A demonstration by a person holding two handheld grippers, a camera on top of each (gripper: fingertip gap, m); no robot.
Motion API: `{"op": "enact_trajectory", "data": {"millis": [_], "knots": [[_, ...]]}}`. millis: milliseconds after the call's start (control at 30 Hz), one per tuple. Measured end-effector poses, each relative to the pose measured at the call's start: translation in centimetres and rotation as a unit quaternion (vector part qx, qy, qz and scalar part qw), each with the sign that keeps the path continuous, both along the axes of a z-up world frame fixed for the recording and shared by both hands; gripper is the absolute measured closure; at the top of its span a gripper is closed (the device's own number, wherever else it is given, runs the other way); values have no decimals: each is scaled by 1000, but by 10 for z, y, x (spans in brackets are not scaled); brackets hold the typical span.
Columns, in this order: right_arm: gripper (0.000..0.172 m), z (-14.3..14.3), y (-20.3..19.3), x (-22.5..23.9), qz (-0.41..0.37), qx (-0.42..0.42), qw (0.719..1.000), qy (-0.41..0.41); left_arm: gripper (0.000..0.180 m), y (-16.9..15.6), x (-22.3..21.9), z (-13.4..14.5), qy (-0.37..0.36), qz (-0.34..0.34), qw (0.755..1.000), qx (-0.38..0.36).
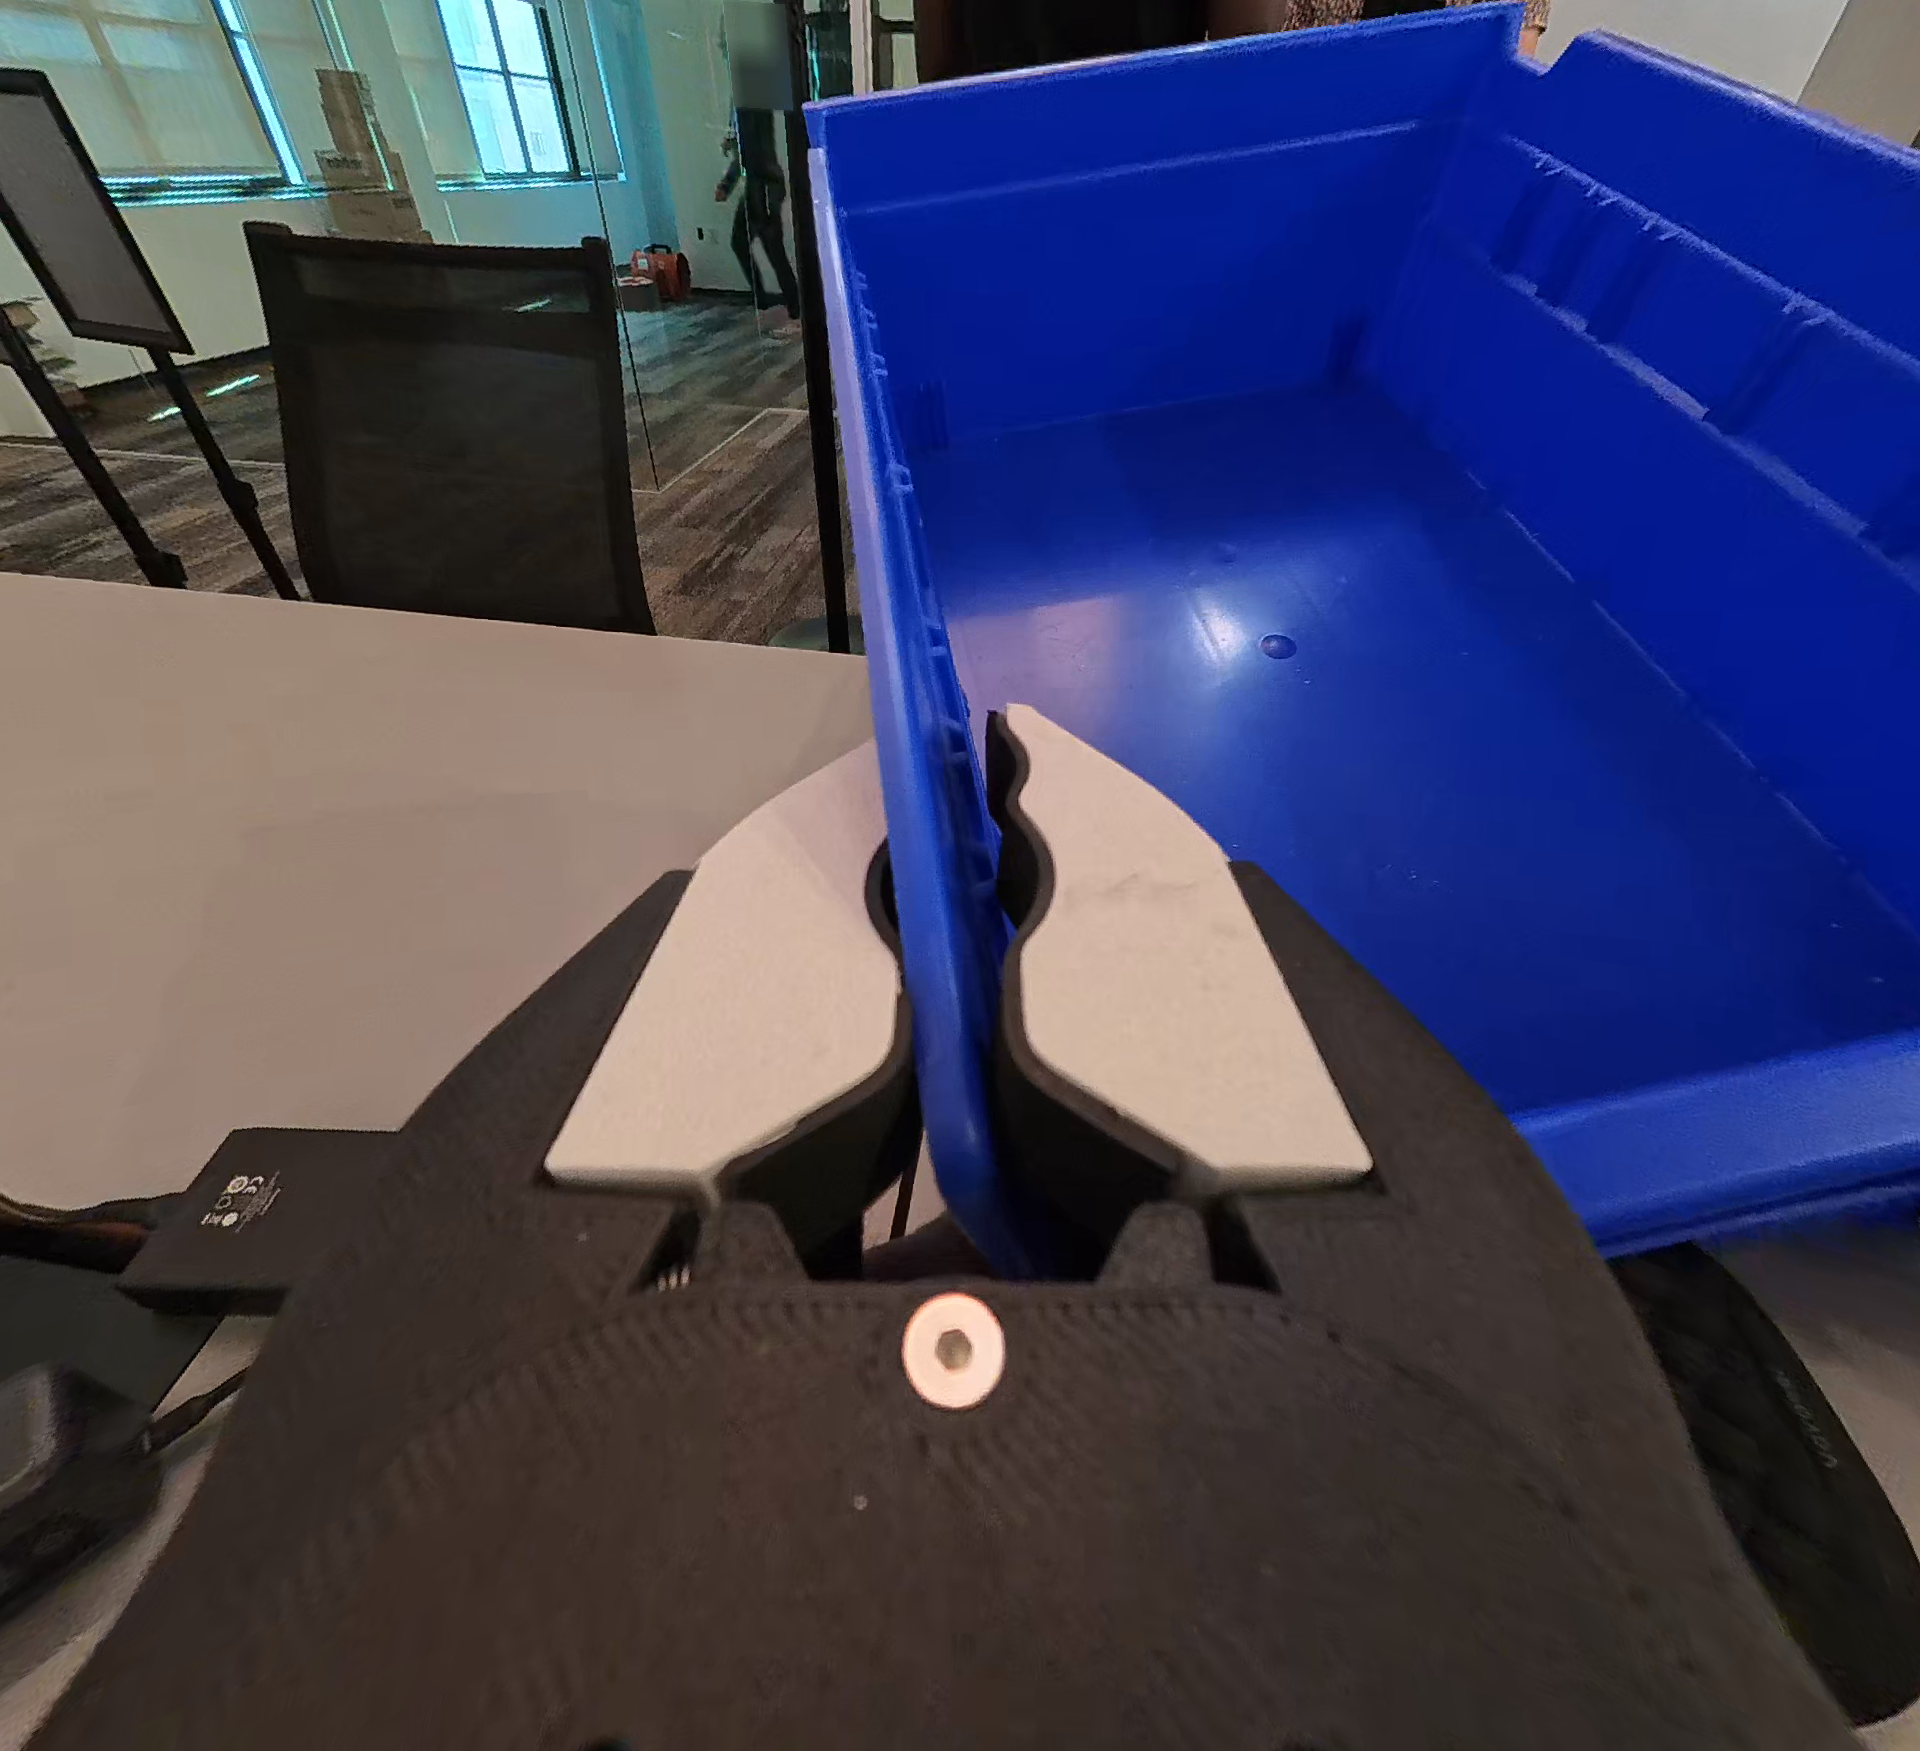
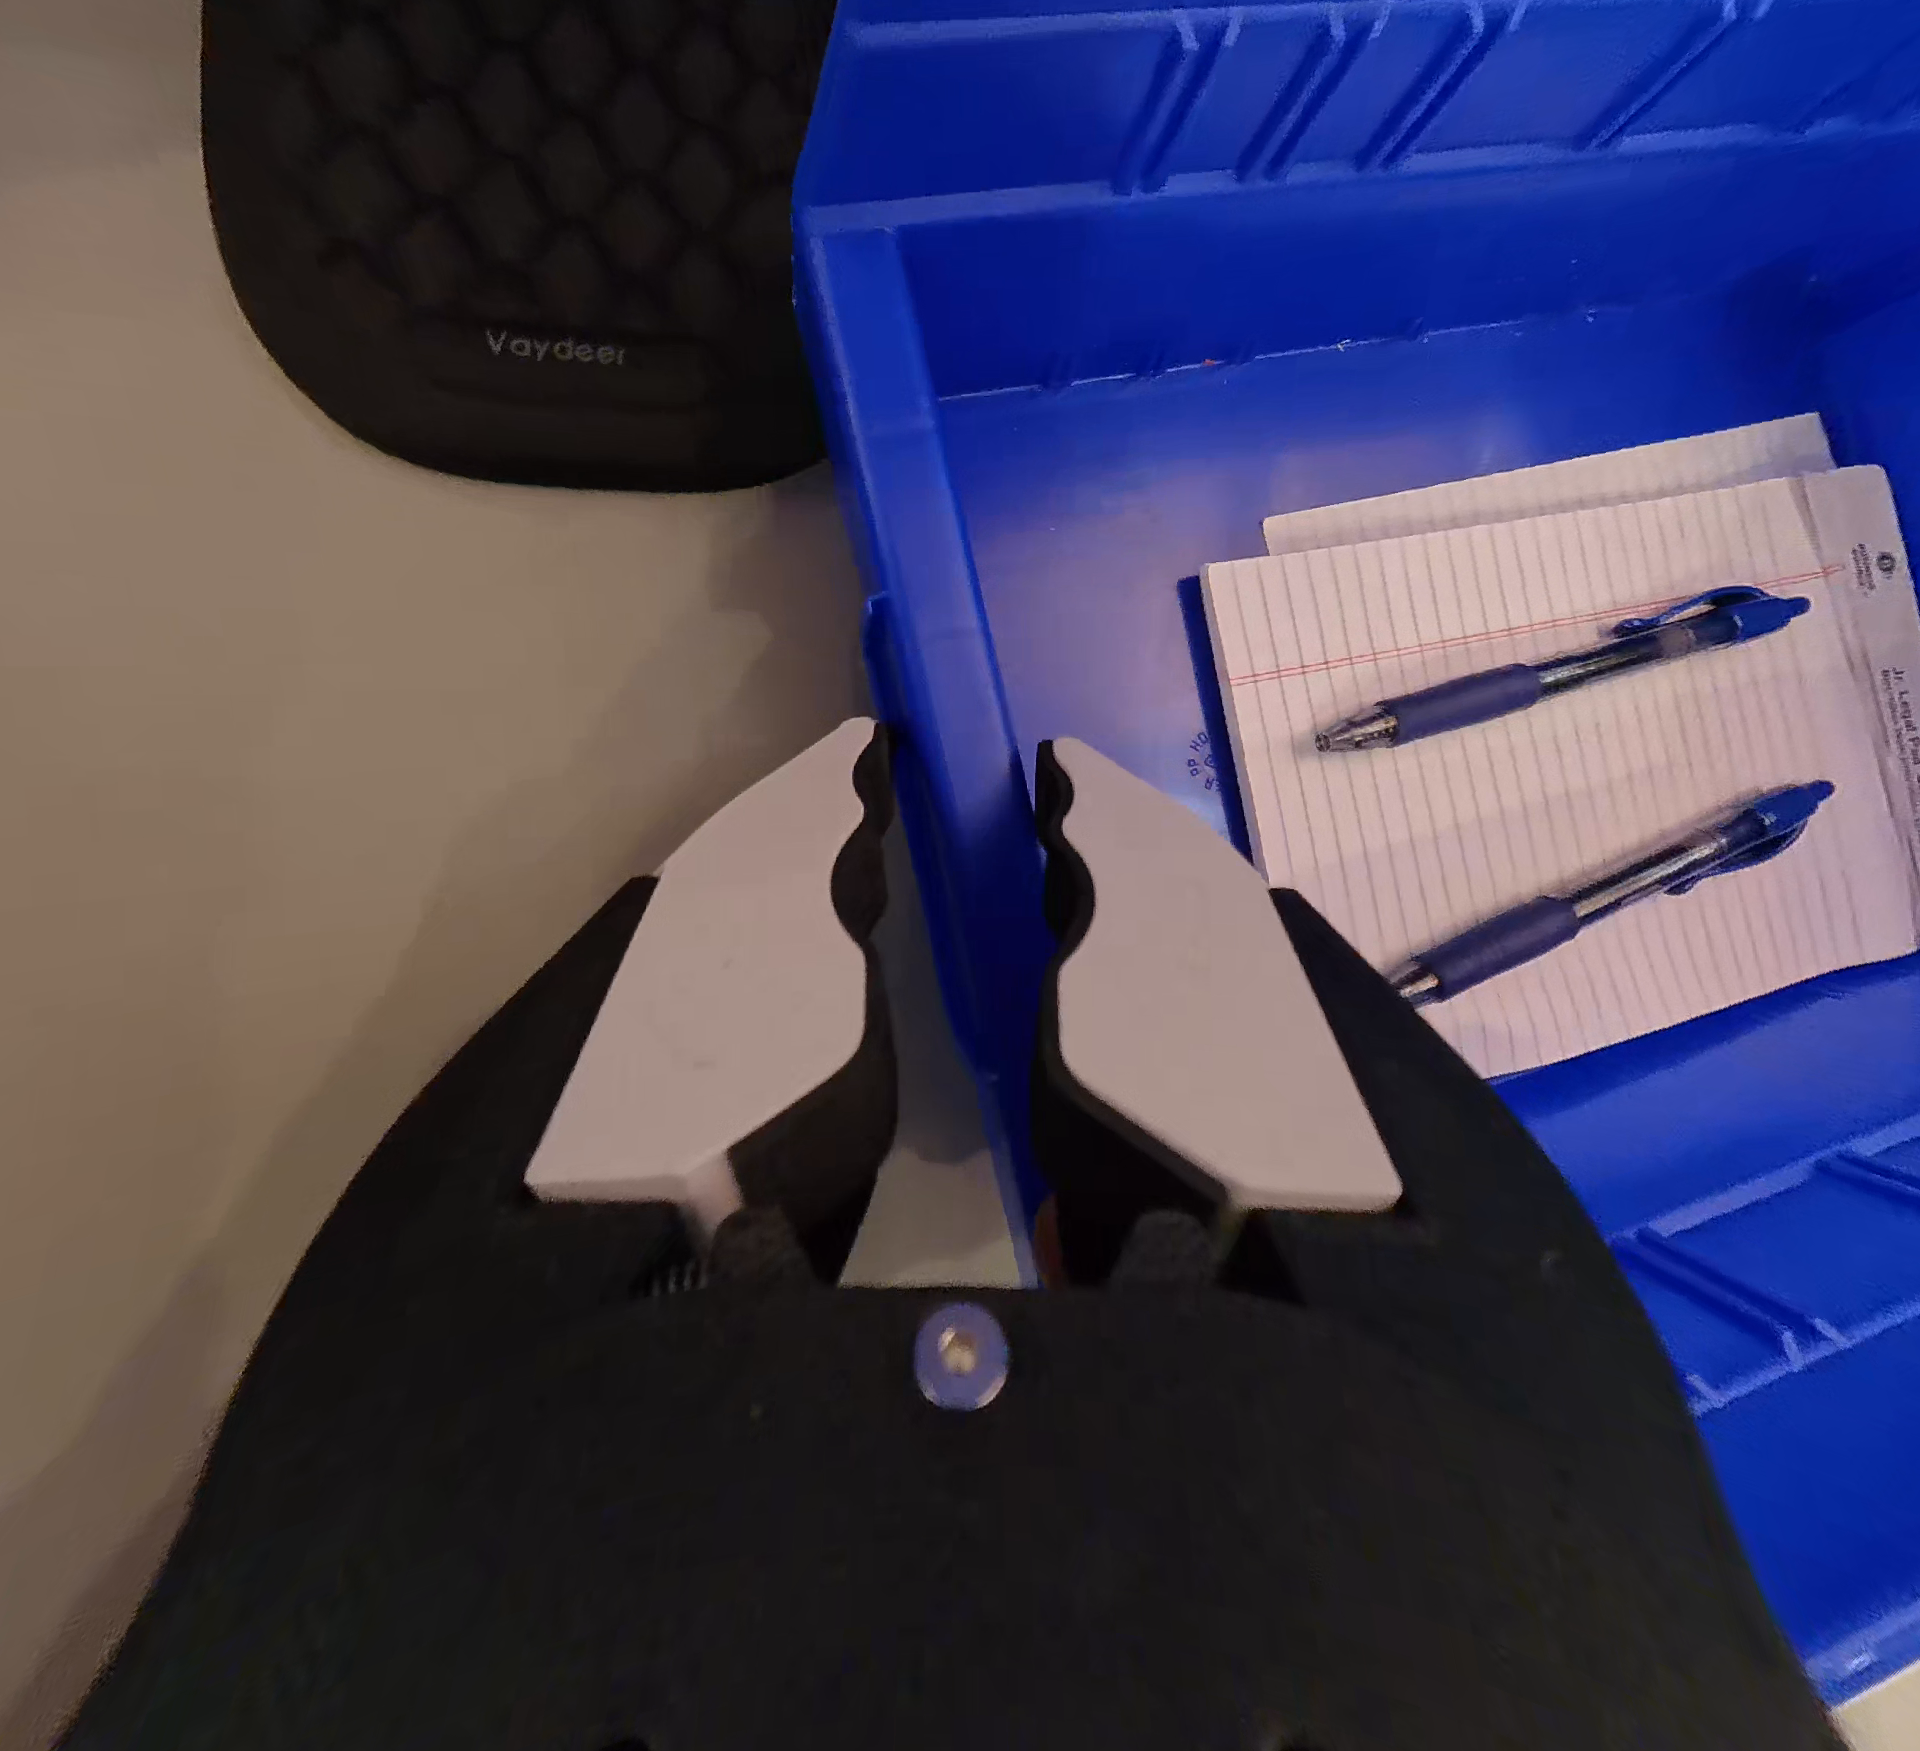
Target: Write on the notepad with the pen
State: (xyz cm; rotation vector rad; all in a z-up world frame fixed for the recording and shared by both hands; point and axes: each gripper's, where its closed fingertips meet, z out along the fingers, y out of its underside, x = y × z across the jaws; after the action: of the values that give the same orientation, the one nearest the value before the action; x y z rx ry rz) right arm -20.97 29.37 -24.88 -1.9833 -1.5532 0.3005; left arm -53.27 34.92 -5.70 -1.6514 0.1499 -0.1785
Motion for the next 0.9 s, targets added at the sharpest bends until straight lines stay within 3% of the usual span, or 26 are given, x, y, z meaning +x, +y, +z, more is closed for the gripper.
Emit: {"op": "enact_trajectory", "data": {"millis": [900], "knots": [[145,-1,76,-22,-93,-5,996,-2,171,-7,-15,5,-9,12,1000,9]]}}
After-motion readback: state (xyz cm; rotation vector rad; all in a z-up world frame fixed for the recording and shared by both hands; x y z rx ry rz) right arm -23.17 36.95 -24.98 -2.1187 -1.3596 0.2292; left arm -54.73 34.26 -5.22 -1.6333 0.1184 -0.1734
